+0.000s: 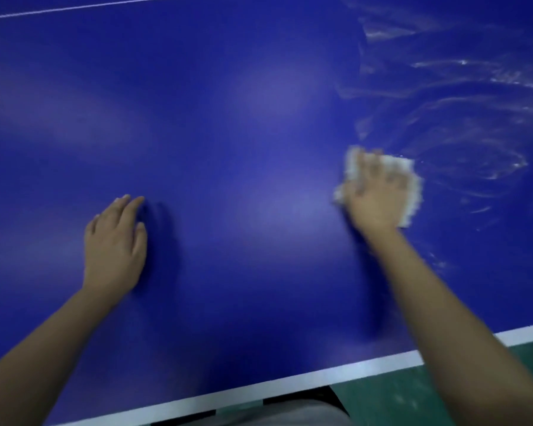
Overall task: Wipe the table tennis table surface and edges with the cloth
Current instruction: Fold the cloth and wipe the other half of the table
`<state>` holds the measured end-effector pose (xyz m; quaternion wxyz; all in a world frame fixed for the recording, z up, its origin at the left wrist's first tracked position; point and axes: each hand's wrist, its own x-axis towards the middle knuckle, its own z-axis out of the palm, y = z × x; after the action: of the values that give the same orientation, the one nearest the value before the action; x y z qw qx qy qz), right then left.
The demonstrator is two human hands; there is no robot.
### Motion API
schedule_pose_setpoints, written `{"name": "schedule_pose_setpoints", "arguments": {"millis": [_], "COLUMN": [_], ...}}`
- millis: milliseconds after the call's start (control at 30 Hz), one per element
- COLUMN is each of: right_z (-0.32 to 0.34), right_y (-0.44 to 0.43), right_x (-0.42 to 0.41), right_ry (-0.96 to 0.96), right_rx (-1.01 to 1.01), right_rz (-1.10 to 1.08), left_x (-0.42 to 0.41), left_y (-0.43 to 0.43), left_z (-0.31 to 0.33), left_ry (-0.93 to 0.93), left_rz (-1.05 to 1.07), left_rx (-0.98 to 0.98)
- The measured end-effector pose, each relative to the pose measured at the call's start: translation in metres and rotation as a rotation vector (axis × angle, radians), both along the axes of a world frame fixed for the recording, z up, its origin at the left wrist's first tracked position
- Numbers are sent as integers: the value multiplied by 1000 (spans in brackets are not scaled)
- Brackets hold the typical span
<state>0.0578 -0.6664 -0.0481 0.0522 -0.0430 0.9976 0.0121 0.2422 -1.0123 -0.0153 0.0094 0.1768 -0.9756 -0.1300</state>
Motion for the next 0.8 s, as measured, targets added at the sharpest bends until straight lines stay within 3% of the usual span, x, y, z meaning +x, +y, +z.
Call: {"name": "schedule_pose_setpoints", "arguments": {"millis": [67,133,200,333,433,533,633,700,800], "right_z": [8,6,4,5,11,9,6,11,11], "right_y": [58,60,24,-66,-66,-1,111,167,154], "right_x": [-12,-1,32,143,169,124,75,70,96], "right_ry": [-3,17,14,14,-141,-24,-4,-6,10], "right_rx": [-51,-85,-72,-60,-179,-117,-27,-65,-41], "right_rz": [-317,-407,-210,576,765,540,-99,-401,-501], "left_x": [-12,-23,-33,-40,-38,-38,-39,-40,-39], "left_y": [17,34,51,75,81,80,82,83,83], "left_z": [-6,-13,-20,-36,-43,-44,-42,-41,-40], "left_ry": [-14,-8,2,-50,-73,-67,-66,-68,-63], "left_rz": [-21,-32,0,71,82,95,94,94,83], "left_rx": [14,13,31,28,-9,-4,0,-2,-1]}}
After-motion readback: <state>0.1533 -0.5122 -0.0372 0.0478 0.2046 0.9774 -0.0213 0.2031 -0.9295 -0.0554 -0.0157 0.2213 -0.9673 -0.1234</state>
